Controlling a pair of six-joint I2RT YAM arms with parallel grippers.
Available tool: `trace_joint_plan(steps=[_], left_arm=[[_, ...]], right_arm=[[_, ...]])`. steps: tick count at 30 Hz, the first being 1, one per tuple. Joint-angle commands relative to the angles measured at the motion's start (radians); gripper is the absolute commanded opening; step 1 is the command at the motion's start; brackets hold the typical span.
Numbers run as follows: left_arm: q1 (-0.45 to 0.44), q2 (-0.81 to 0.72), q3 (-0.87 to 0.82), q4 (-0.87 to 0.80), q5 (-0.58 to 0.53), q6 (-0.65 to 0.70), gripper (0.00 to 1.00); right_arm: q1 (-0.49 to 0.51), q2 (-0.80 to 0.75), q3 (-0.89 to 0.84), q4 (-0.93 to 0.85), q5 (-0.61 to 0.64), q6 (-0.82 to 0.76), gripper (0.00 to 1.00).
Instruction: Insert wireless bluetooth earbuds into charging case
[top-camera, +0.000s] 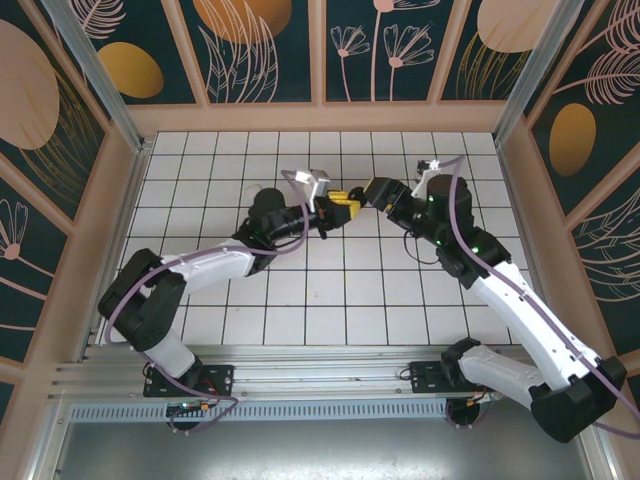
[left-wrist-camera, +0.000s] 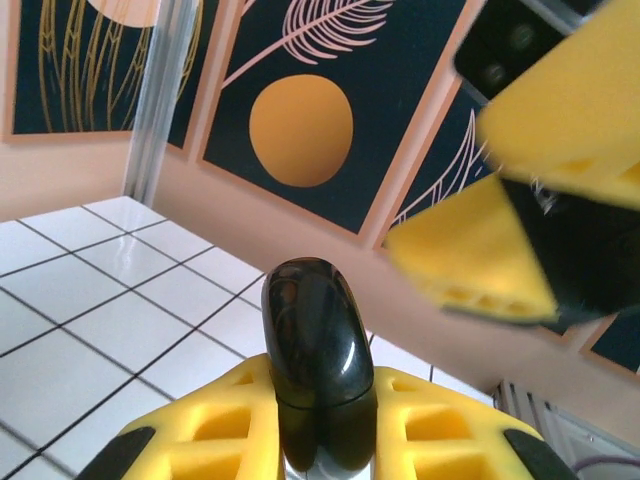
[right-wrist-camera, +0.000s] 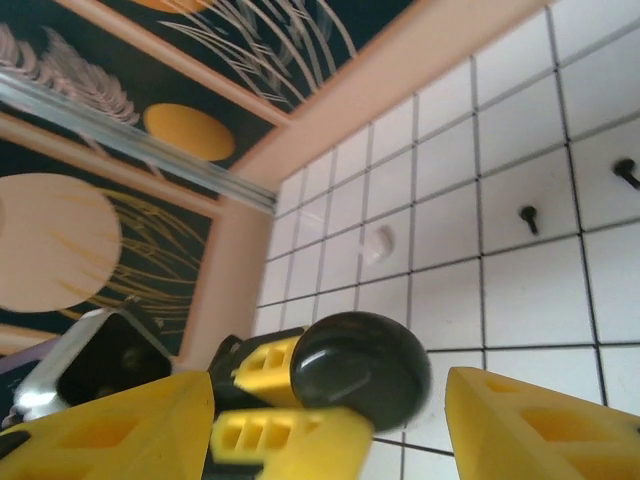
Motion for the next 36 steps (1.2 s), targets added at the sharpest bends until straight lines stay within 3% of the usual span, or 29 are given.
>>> trace_joint_plan(steps=[1,6,11,21,26,36], left_arm=[[0.080,-0.110,-0.011,-0.152,0.132,0.087,0.08],[0.141,-0.242,0.018,-0.436,0.204,0.265,0.05],[0.186,-0.323,0.020,-0.534,0.273,0.287,0.03],[0.192,-0.349,0.024,-0.511,0.400,0.230,0.02],[0.193,-0.357,0.030,-0.515,0.448,0.237,0.01],[0.192,-0.395,-0.022,-0.537,0.430,0.347,0.01]], right_arm=[[-0.011,-0.019,0.057,0.047,-0.088,-0.169,0.60],[0.016,0.061,0.139,-0.040,-0.179,-0.358,0.59],[0.054,0.117,0.136,-0.001,-0.293,-0.411,0.59],[0.125,0.233,0.175,0.009,-0.329,-0.453,0.59],[0.124,0.263,0.210,-0.008,-0.258,-0.441,0.57],[0.114,0.334,0.267,-0.042,-0.246,-0.389,0.56]])
